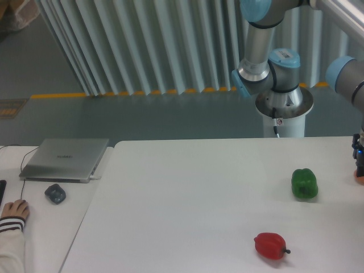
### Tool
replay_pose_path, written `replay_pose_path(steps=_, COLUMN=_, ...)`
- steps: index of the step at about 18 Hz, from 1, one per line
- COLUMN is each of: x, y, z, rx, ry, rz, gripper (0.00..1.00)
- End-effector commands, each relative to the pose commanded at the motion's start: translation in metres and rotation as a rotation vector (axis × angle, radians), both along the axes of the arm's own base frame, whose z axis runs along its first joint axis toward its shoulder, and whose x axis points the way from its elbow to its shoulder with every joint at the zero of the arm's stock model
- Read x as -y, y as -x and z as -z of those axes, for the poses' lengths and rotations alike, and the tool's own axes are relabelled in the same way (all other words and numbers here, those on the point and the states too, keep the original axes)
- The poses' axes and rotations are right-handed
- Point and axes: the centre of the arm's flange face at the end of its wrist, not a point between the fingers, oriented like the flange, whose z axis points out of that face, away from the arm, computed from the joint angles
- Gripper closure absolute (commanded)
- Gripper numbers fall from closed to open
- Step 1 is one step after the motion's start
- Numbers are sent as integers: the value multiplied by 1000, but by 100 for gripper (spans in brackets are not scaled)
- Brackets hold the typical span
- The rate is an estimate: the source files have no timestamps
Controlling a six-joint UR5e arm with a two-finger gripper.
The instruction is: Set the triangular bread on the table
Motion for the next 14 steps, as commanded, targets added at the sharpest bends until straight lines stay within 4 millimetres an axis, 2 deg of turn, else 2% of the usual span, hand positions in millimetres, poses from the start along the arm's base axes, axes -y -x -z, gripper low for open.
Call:
replay_pose_path(steps=7, x=1, y=2, z=-4, rx=-12, ry=7, rz=-14, gripper=0)
replay_pose_path(steps=8, x=6, y=5, z=1, rx=-3, ry=7, rz=-23, gripper=0)
replay_pose_path(steps=9, x=14, y=9, z=6, rx=16, ry=-6, rz=-36, gripper=0)
replay_pose_path(steps=11, x=43, y=24, z=14, rx=86, ry=-106, rz=-117, gripper=0)
replay_pose_path(steps=12, x=61, y=27, z=-1, rx=79, ry=-167, rz=-156, gripper=0)
replay_pose_path(steps=14, x=75, y=26, z=3, rx=97, ry=-178, rz=-219, gripper=0)
